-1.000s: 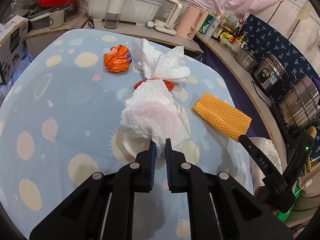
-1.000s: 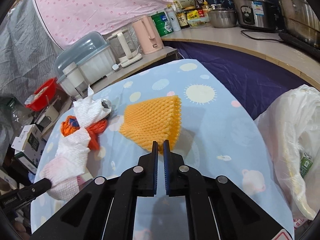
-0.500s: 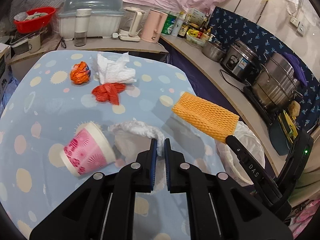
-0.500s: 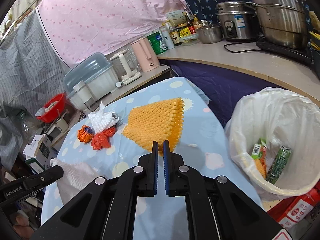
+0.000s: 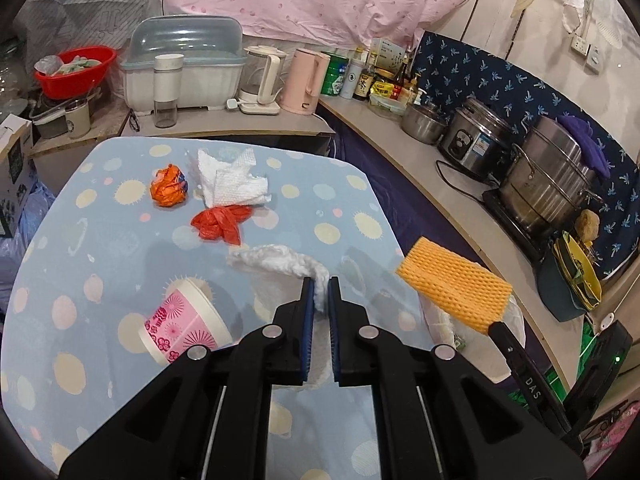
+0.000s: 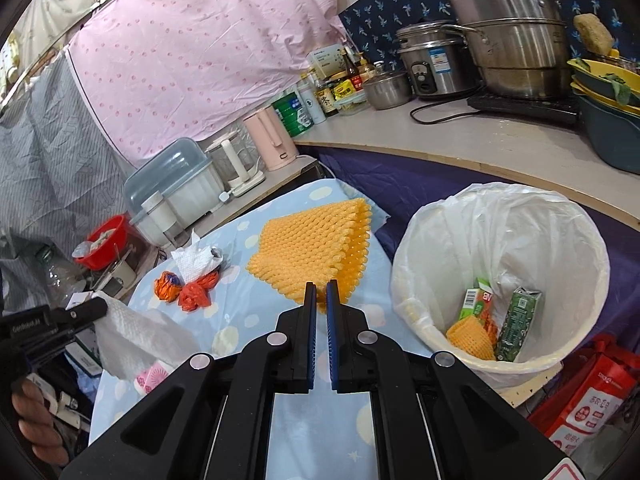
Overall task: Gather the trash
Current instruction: 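Carry the tissue and foam net over the white trash bag, then open both grippers to drop the tissue and foam net into the bag, then withdraw both grippers from the bag back over the table, then grasp the pink paper cup with the left gripper while the right gripper grasps the white tissue, then carry the pink cup and tissue over the white trash bag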
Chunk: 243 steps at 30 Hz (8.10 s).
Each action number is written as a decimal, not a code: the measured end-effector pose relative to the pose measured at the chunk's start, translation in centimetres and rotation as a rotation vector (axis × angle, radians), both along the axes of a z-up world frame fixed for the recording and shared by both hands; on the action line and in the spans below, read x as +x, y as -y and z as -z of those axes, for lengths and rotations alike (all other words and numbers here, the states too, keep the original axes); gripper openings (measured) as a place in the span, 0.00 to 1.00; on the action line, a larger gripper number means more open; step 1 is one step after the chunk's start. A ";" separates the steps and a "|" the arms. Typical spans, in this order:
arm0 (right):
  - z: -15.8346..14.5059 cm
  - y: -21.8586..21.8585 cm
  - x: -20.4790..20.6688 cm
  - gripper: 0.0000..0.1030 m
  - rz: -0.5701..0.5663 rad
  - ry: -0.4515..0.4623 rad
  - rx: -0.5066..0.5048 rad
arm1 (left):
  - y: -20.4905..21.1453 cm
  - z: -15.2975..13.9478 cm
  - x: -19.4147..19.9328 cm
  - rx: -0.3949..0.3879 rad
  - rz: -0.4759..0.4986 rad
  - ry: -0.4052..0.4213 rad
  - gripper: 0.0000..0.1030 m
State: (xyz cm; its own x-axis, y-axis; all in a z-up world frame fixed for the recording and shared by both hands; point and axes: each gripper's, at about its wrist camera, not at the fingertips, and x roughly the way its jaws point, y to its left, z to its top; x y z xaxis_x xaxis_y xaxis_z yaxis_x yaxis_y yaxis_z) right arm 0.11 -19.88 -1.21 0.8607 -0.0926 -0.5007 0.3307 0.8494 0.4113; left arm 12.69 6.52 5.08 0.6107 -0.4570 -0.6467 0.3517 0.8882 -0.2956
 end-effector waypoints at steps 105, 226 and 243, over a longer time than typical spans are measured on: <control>2.5 5.1 -2.5 0.32 0.117 -0.074 0.045 | 9.1 6.9 0.0 0.180 0.011 -0.025 0.90; -5.1 0.1 1.3 0.03 -0.045 0.108 0.018 | 2.3 4.9 -1.9 0.149 0.106 0.062 0.62; -4.6 7.8 -6.9 0.03 0.117 0.144 0.048 | 10.8 5.1 -6.9 0.205 0.258 0.080 0.62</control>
